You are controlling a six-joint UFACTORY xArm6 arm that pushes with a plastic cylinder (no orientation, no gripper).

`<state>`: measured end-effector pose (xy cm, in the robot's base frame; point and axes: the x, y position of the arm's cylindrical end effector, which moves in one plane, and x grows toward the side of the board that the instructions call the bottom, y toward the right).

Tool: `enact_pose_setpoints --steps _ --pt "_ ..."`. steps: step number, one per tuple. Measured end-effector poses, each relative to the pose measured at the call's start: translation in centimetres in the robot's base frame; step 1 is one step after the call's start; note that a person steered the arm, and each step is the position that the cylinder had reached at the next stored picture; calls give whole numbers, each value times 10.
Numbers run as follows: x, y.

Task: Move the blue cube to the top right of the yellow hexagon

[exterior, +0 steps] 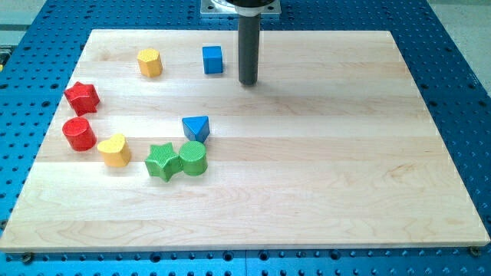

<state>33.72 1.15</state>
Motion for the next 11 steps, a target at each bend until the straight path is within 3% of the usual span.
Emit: enact_pose_setpoints --steps 2,5,7,8,10,11 --pt "1 1" --pt "-70 -106" --pt "-65 -163" --pt "-33 -183" --pt "60 -127" --pt "71 -188"
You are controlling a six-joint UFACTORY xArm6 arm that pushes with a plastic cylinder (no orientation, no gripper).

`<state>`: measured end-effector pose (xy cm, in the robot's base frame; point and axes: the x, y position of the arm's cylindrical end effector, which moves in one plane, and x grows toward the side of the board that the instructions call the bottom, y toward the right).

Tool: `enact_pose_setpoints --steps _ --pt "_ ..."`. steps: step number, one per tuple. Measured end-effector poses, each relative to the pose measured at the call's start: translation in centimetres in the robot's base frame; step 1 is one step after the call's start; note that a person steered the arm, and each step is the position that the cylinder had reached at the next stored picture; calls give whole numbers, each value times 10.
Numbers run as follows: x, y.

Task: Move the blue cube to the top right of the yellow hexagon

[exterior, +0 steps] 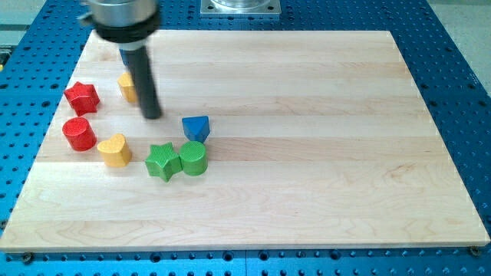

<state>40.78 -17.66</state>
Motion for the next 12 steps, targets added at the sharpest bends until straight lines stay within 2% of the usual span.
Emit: enact_pose_setpoints --steps 2,3,4,5,6,7,8,9,10,11,12 --pt "-44 4" --pt "-61 49" --pt "-150 54" --pt "-206 6" --pt "-212 -74" --pt "-185 -83" --pt "-147 -41" --pt "-133 9" --pt "-132 63" --pt "-153 71" --pt "-163 174"
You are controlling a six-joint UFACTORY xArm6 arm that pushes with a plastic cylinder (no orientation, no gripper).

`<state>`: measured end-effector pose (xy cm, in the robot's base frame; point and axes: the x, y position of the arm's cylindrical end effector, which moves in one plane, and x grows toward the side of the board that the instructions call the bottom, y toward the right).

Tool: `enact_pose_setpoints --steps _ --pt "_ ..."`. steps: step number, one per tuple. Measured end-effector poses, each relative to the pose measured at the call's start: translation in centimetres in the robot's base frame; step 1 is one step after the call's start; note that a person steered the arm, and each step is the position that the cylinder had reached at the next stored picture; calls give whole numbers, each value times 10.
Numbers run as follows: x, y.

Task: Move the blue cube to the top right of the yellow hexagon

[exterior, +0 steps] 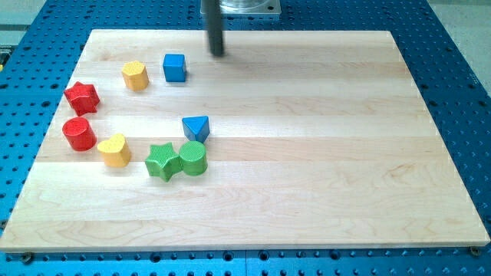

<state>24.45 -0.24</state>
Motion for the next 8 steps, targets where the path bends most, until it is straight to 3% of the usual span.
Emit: enact_pose_setpoints --steps 1,2,5,6,8 --pt "1 79" --pt "1 117" --pt "14 60" --pt "57 57" --pt "148 -63"
